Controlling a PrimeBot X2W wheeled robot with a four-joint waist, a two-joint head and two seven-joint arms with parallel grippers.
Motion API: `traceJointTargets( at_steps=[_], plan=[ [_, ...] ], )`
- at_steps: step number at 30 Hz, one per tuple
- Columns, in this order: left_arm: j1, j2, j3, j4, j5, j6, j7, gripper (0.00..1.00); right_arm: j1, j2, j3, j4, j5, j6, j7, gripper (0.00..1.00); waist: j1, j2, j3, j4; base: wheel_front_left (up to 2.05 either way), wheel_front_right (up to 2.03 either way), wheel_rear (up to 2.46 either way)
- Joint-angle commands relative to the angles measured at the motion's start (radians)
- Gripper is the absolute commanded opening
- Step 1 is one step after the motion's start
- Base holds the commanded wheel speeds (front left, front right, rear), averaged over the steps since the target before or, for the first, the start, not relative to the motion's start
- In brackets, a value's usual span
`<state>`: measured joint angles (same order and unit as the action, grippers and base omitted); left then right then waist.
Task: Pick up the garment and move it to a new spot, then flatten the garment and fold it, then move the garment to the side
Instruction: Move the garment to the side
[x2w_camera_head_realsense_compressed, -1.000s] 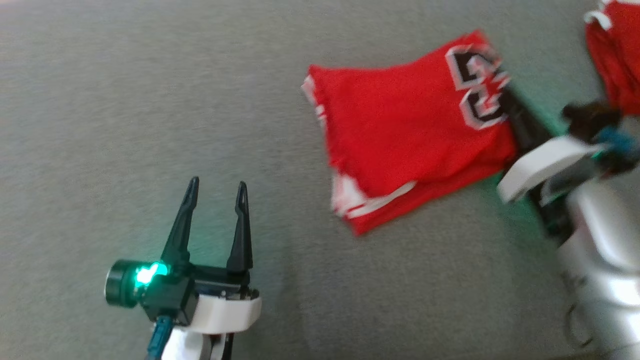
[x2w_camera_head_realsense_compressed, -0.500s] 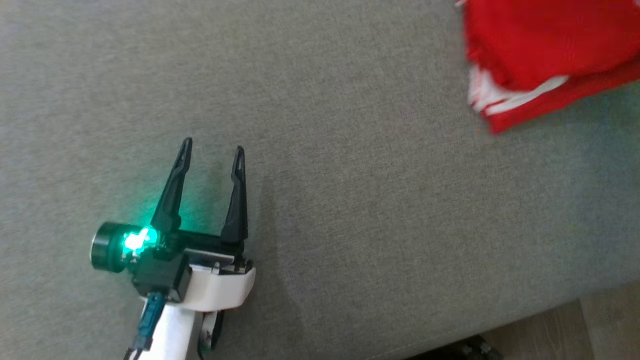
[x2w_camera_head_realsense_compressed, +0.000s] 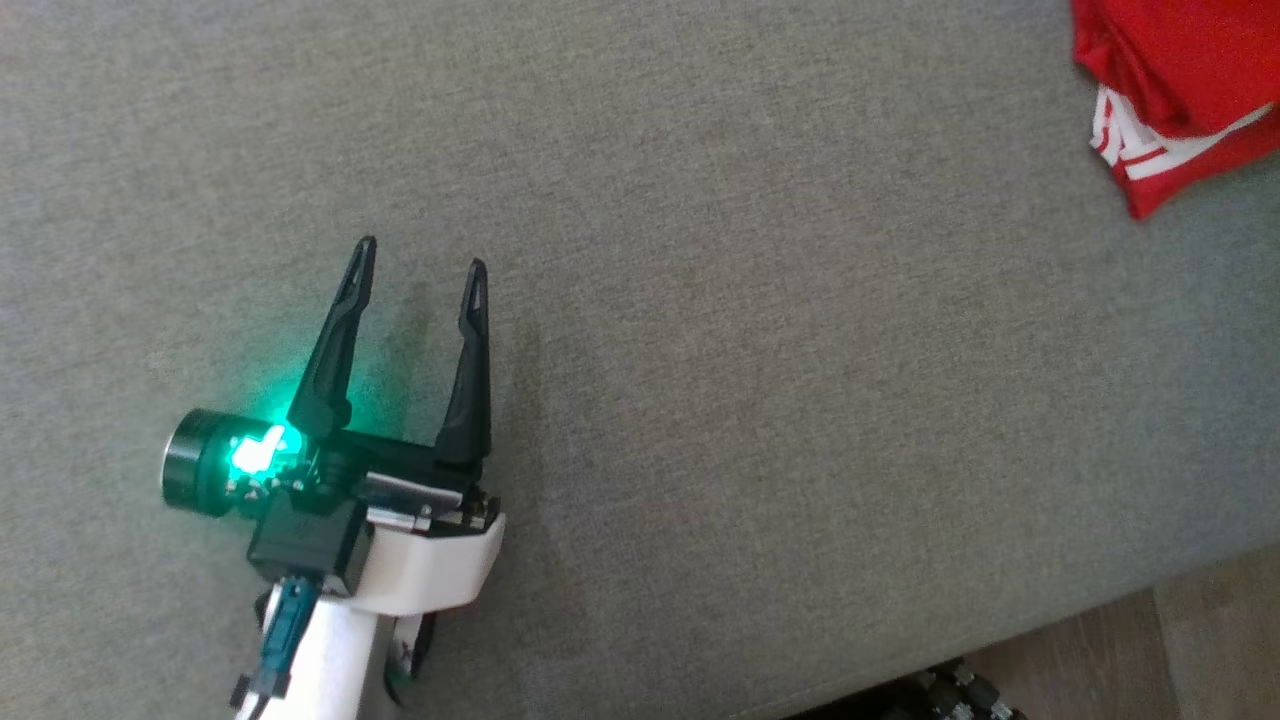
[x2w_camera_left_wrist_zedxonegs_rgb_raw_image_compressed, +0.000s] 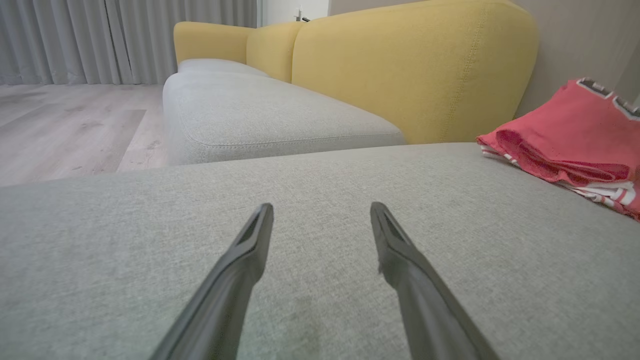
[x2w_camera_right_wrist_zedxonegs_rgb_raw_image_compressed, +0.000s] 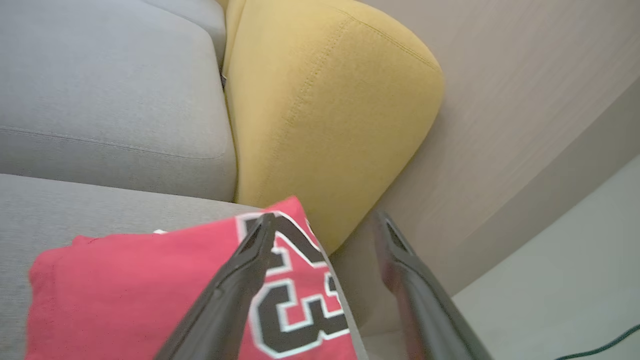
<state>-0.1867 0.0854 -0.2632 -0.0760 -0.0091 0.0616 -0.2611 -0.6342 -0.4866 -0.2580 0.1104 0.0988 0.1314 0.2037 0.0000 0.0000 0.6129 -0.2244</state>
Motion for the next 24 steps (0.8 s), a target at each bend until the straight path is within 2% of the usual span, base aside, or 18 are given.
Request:
traceJointTargets(
  at_steps=[1,8,13,16,19,24],
  plan=[
    [-0.013,0.016,0.034,-0.003,0.004,0.007,-0.001,1.00,0.025,0.002,0.000,-0.039,-0.009,-0.001,-0.009,1.00,0.0000,0.0000,-0.014,0.004,0.00,0.00,0.00],
    [0.026,0.005,0.058,0.021,-0.035,0.021,-0.001,1.00,0.142,0.182,0.109,-0.031,0.007,-0.001,-0.084,1.00,0.0000,0.0000,-0.127,0.029,0.00,0.00,0.00],
    [0.058,-0.010,0.061,0.061,-0.074,0.008,-0.001,1.00,0.266,0.298,0.268,0.067,0.075,-0.001,-0.176,1.00,0.0000,0.0000,-0.241,0.078,0.00,0.00,0.00],
    [0.078,-0.019,0.063,0.084,-0.094,0.004,-0.001,1.00,0.331,0.338,0.382,0.158,0.127,-0.001,-0.254,1.00,0.0000,0.0000,-0.320,0.119,0.00,0.00,0.00],
    [0.122,-0.025,0.080,0.107,-0.104,0.024,-0.001,1.00,0.380,0.366,0.496,0.249,0.173,-0.001,-0.350,1.00,0.0000,0.0000,-0.406,0.144,0.00,0.00,0.00],
    [0.209,-0.032,0.096,0.121,-0.123,0.042,-0.001,1.00,0.448,0.391,0.602,0.351,0.193,-0.001,-0.459,1.00,0.0000,0.0000,-0.540,0.193,0.00,0.00,0.00]
  ],
)
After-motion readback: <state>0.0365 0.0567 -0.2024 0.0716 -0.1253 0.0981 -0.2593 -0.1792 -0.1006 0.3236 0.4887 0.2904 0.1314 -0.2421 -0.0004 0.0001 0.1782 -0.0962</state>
